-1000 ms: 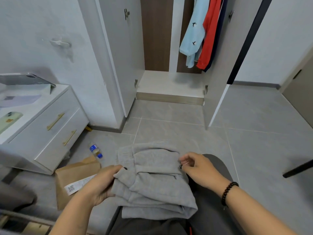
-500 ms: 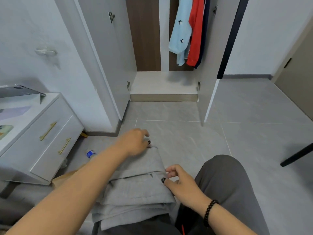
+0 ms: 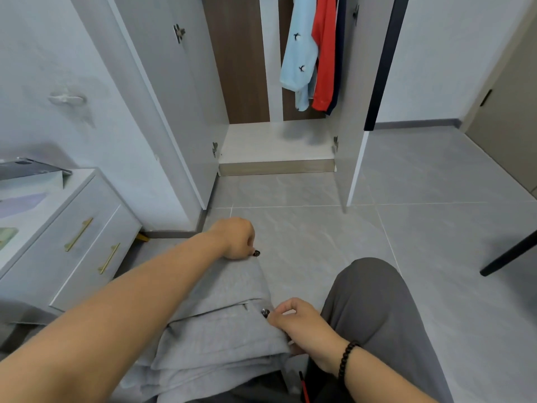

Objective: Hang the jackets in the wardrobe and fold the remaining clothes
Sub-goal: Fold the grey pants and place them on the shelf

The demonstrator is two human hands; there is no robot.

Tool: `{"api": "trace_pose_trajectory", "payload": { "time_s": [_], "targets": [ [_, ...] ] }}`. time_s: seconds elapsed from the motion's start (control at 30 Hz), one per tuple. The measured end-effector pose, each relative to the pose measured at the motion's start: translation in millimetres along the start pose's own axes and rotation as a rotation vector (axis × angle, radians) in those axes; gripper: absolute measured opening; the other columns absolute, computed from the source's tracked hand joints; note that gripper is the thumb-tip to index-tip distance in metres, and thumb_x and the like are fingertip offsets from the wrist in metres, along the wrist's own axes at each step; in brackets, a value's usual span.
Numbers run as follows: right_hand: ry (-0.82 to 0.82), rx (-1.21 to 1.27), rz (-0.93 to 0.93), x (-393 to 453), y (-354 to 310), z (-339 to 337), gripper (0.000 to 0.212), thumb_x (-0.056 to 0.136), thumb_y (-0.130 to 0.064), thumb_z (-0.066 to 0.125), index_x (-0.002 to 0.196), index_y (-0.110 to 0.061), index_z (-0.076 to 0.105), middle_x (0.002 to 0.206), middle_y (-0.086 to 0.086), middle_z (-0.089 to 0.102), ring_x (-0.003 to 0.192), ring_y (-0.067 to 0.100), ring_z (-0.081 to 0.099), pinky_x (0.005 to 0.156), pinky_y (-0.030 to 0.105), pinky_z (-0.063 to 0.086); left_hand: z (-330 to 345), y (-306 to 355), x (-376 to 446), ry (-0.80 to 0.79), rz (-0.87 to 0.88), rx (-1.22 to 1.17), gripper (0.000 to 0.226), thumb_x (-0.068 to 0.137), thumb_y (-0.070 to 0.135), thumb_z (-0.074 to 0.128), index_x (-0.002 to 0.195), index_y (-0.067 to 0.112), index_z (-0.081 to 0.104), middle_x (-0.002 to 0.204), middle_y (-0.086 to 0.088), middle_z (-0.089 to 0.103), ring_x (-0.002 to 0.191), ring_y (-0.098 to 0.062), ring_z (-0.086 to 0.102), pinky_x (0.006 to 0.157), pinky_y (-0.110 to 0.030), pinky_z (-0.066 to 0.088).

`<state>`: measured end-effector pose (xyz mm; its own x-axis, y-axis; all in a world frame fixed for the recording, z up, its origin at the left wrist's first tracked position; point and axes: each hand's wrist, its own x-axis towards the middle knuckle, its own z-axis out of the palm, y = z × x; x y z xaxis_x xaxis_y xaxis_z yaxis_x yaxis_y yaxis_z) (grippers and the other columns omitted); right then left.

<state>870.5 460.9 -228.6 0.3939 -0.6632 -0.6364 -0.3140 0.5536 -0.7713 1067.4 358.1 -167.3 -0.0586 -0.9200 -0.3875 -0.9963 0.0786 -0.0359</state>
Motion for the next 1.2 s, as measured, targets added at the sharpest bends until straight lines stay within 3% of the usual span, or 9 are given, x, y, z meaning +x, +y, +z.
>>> {"api": "trace_pose_trajectory", "payload": {
  "time_s": [0.1,0.2,0.3,0.5,0.6,0.73,0.87,1.07,1.2],
  "targets": [
    [-0.023,0.086,-0.005,-1,-5,2,0.024,0.078,-0.019,0.077,0.094,-0.014,0.060,0.082,0.005,0.063,0.062,0.011,0.061,0.051,0.023,0.050,1,-3,1,0.076,-0.057,-0.021,0.025,0.091,0.037,0.057,0.081,0.016,0.064,0.097,-0.005,0.066,0.090,-0.026,0.061,0.074,-0.031,0.049],
    [-0.017,0.070,-0.064,-3,-11,2,0.029,0.075,-0.015,0.081,0.092,-0.011,0.058,0.064,0.001,0.056,0.048,0.003,0.054,0.044,0.018,0.044,-2,-22,1,0.217,-0.254,-0.289,0.031,0.090,0.032,0.056,0.067,0.011,0.057,0.088,-0.012,0.066,0.079,-0.027,0.057,0.069,-0.031,0.046],
    [-0.013,0.050,-0.090,-7,-18,-5,0.033,0.074,-0.016,0.082,0.096,-0.008,0.058,0.058,-0.001,0.054,0.043,0.002,0.050,0.043,0.018,0.043,11,-46,2,0.289,-0.400,-0.470,0.028,0.091,0.028,0.054,0.084,0.004,0.067,0.095,-0.015,0.067,0.091,-0.032,0.059,0.078,-0.033,0.049],
    [-0.041,0.011,-0.034,-10,-16,-4,0.034,0.081,-0.025,0.075,0.108,-0.013,0.059,0.087,0.002,0.065,0.070,0.009,0.062,0.054,0.022,0.050,32,-58,9,-0.013,-0.372,-0.626,0.062,0.075,0.072,0.058,0.090,0.012,0.060,0.095,-0.005,0.064,0.084,-0.021,0.059,0.067,-0.032,0.040],
    [-0.067,0.112,-0.002,-9,-13,4,0.045,0.076,-0.039,0.078,0.110,-0.017,0.061,0.104,0.001,0.069,0.088,0.011,0.068,0.065,0.022,0.054,24,-69,5,-0.186,-0.369,-0.667,0.092,0.051,0.086,0.066,0.107,0.013,0.063,0.107,0.003,0.058,0.093,-0.017,0.058,0.079,-0.030,0.043],
    [-0.124,0.093,-0.020,-5,-13,13,0.055,0.062,-0.038,0.088,0.106,-0.018,0.063,0.105,-0.003,0.071,0.096,0.010,0.068,0.082,0.023,0.055,19,-85,1,-0.296,-0.360,-0.820,0.093,0.021,0.076,0.084,0.093,0.019,0.067,0.097,0.002,0.072,0.088,-0.016,0.069,0.067,-0.026,0.052],
    [-0.105,0.033,-0.042,6,-23,4,0.037,0.067,-0.017,0.086,0.099,-0.016,0.069,0.100,0.000,0.072,0.091,0.011,0.068,0.076,0.021,0.056,21,-99,-2,-0.373,-0.347,-1.033,0.089,0.034,0.055,0.094,0.107,0.013,0.065,0.103,-0.005,0.074,0.097,-0.024,0.071,0.086,-0.037,0.056],
    [0.101,0.103,-0.122,30,-63,-44,0.026,0.068,-0.009,0.083,0.092,-0.004,0.073,0.095,0.013,0.074,0.094,0.029,0.069,0.087,0.043,0.056,18,-111,7,-0.109,-0.229,-1.465,0.060,0.065,0.037,0.082,0.116,0.012,0.065,0.111,-0.005,0.072,0.110,-0.023,0.065,0.088,-0.031,0.051],
    [0.225,0.324,-0.199,51,-93,-74,0.029,0.067,-0.003,0.082,0.094,-0.005,0.072,0.093,0.013,0.074,0.089,0.028,0.071,0.074,0.036,0.059,3,-105,26,0.100,-0.220,-1.573,0.052,0.065,0.047,0.075,0.109,0.019,0.067,0.102,0.001,0.075,0.095,-0.014,0.070,0.076,-0.025,0.051]
  ]
}}
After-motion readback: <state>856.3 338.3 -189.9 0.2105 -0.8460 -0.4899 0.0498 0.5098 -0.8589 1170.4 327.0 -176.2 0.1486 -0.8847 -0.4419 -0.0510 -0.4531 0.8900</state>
